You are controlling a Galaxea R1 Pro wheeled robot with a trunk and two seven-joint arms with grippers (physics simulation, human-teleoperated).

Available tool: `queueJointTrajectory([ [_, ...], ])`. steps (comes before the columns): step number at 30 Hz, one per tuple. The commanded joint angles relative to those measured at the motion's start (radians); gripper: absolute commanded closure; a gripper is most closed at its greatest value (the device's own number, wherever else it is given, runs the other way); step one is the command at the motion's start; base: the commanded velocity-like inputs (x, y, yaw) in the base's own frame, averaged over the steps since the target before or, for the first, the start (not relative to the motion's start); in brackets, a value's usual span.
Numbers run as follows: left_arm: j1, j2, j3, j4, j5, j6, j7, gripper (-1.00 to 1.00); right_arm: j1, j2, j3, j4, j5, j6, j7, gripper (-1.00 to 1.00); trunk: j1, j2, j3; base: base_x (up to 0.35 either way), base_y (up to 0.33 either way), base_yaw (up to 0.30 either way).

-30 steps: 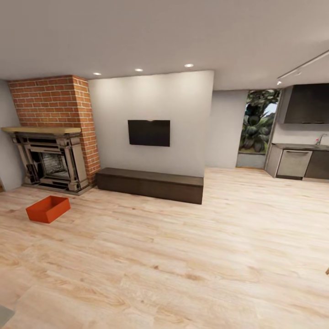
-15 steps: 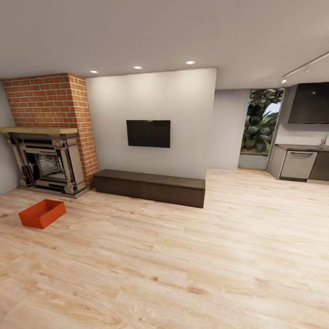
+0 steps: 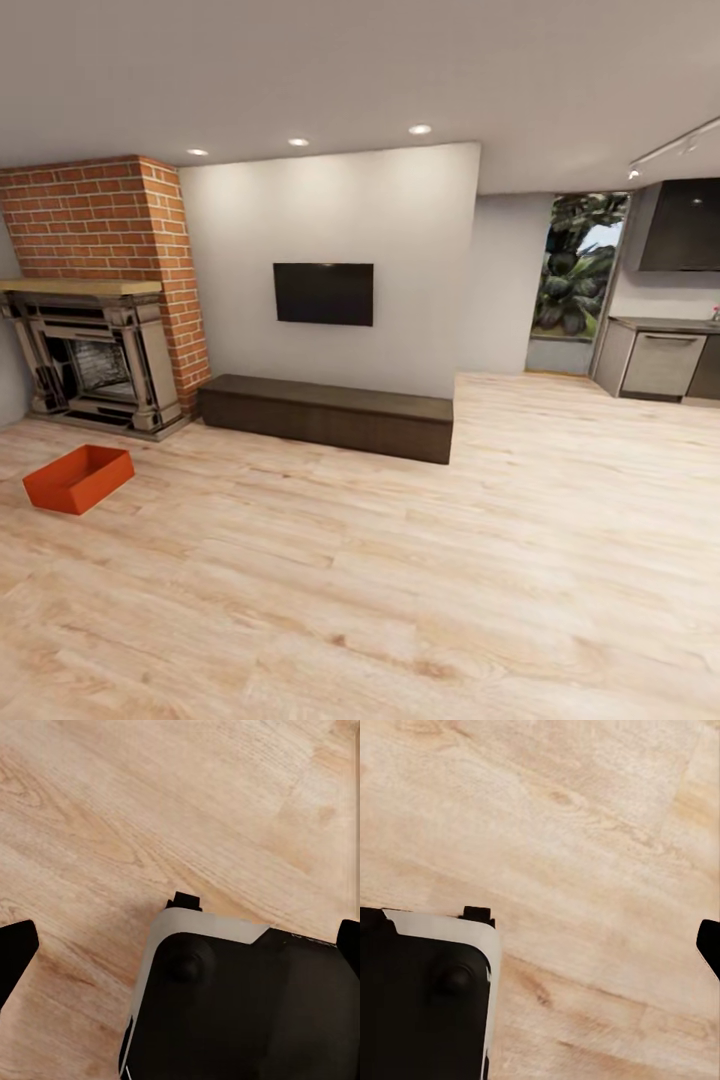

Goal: Move the two storage containers from the living room to the garage. In the garage, place one container on the floor and stack the other container on top of it (either order is fine).

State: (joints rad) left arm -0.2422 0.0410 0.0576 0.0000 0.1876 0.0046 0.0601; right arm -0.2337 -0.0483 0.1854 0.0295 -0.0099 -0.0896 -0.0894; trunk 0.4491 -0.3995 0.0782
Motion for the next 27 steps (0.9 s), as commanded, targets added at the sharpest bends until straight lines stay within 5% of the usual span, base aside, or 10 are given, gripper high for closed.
queueJointTrajectory([
  [1,0.000,0.000,0.005,0.000,0.003,0.000,0.001,-1.00,-0.001,0.001,0.006,0.003,-0.001,-0.005,-0.003,-1.00,0.001,-0.001,0.000,0.323,0.000,0.000],
  [16,0.000,0.000,0.005,0.000,0.003,0.000,0.001,-1.00,-0.001,-0.002,0.005,0.004,-0.002,-0.015,-0.004,-1.00,0.001,-0.001,0.000,0.323,0.000,0.012],
  [27,0.000,0.000,0.005,0.000,0.003,0.000,0.001,-1.00,-0.001,-0.002,0.006,0.003,-0.002,-0.015,-0.004,-1.00,0.001,-0.001,0.000,0.323,0.000,0.246],
])
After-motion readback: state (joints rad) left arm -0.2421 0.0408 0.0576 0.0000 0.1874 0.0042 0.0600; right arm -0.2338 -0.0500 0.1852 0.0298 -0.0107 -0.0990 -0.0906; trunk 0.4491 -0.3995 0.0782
